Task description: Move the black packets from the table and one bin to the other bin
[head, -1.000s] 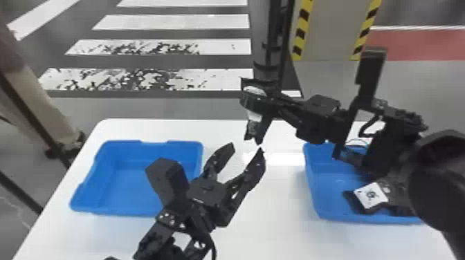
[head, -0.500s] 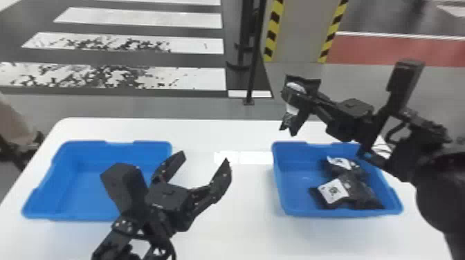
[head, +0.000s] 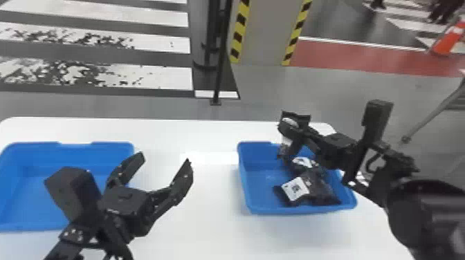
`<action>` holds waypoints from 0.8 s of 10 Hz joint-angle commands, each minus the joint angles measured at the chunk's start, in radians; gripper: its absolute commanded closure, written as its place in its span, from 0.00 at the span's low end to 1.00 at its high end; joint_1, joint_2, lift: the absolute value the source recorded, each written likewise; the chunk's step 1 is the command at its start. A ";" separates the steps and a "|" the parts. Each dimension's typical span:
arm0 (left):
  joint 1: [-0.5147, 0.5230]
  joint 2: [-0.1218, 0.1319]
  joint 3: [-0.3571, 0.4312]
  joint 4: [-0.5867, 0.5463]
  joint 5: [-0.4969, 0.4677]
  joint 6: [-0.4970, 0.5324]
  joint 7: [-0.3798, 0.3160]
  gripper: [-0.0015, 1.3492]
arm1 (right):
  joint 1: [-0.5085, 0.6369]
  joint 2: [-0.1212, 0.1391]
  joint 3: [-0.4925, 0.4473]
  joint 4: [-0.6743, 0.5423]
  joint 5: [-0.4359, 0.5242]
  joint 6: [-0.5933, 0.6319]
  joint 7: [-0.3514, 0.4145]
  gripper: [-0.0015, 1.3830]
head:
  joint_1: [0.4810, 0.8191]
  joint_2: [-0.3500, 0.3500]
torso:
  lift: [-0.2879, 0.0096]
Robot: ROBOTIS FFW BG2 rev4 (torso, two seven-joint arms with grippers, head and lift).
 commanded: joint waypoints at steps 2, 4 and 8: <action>0.005 -0.002 0.004 0.000 -0.004 -0.003 -0.002 0.08 | 0.018 0.013 -0.070 0.018 0.126 -0.004 -0.003 0.92 | 0.63 0.13 | 0.60; 0.005 -0.003 0.004 0.000 -0.006 -0.005 -0.002 0.08 | 0.004 0.007 -0.080 0.094 0.115 -0.046 0.005 0.70 | 0.63 0.07 | 0.60; 0.020 -0.014 0.030 -0.003 -0.036 -0.064 -0.003 0.08 | 0.077 0.013 -0.078 0.067 0.081 -0.188 0.061 0.08 | 0.63 0.07 | 0.60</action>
